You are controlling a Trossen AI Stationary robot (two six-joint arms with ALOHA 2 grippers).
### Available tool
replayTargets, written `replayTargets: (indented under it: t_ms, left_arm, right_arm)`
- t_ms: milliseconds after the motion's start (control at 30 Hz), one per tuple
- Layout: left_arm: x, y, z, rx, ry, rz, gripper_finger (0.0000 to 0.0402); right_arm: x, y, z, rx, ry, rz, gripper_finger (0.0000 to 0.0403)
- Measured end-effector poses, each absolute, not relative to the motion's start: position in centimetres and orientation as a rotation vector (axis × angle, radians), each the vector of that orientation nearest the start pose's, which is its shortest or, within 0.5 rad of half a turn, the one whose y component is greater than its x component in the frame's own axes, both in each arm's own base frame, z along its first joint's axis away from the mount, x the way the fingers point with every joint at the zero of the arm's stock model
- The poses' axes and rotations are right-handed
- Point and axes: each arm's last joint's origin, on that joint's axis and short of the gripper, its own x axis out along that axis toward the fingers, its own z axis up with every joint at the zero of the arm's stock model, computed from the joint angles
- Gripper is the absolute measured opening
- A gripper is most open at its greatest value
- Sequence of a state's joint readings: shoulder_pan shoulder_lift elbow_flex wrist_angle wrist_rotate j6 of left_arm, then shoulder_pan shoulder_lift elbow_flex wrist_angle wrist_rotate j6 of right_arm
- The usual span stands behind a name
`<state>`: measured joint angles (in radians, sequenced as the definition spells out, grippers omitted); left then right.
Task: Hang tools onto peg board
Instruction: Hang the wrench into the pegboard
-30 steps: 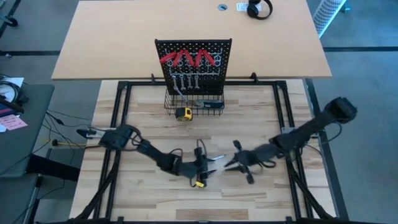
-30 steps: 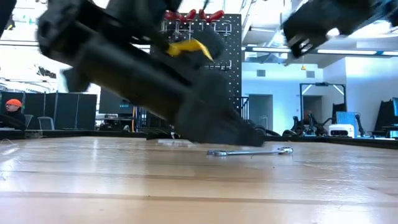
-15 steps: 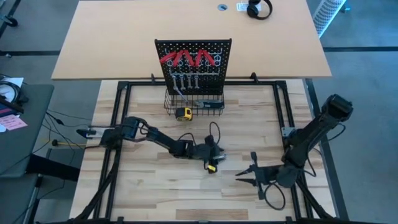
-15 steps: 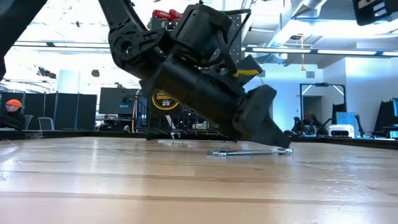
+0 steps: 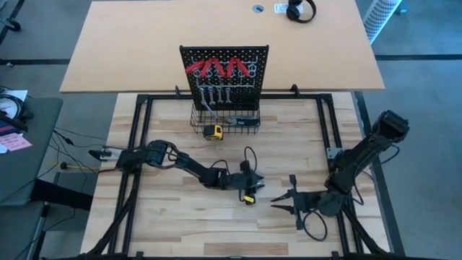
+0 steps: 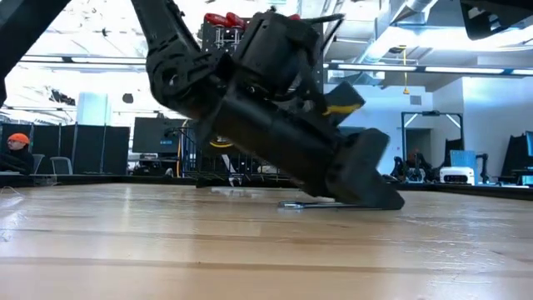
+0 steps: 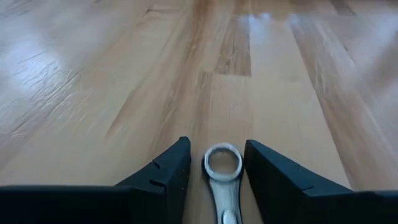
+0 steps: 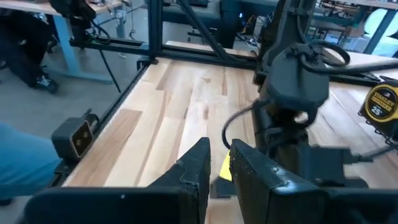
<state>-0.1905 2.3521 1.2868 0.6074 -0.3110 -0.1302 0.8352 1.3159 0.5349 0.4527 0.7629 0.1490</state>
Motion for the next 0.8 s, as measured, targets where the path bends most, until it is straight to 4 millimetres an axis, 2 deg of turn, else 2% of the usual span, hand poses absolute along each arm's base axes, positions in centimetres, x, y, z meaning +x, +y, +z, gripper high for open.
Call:
replayTargets:
  t_ms: [133, 300, 400, 567, 667, 800]
  left_arm:
    - [46.4, -8.0, 5.9, -0.016, 0.483, 0.158, 0.0135]
    - [46.2, -8.1, 5.4, 0.000, 0.553, 0.140, 0.0060]
    - [46.2, -8.1, 5.5, 0.006, 0.554, 0.135, 0.0057]
    - [46.1, -8.4, 8.0, 0.049, 0.533, 0.116, 0.0056]
    - [45.7, -9.0, 10.2, 0.086, 0.514, 0.102, 0.0011]
    - [45.4, -9.9, 13.6, 0.128, 0.440, 0.099, 0.0004]
  right_arm:
    - [18.5, 17.5, 20.0, -0.089, 0.235, 0.058, 0.0075]
    - [18.3, 17.7, 20.0, -0.096, 0.234, 0.070, 0.0075]
    - [18.1, 17.9, 20.0, -0.108, 0.234, 0.081, 0.0075]
    - [17.7, 18.1, 20.0, -0.128, 0.226, 0.052, 0.0075]
    - [17.7, 18.1, 20.0, -0.131, 0.226, 0.049, 0.0075]
    - [17.7, 18.2, 19.9, -0.132, 0.226, 0.046, 0.0075]
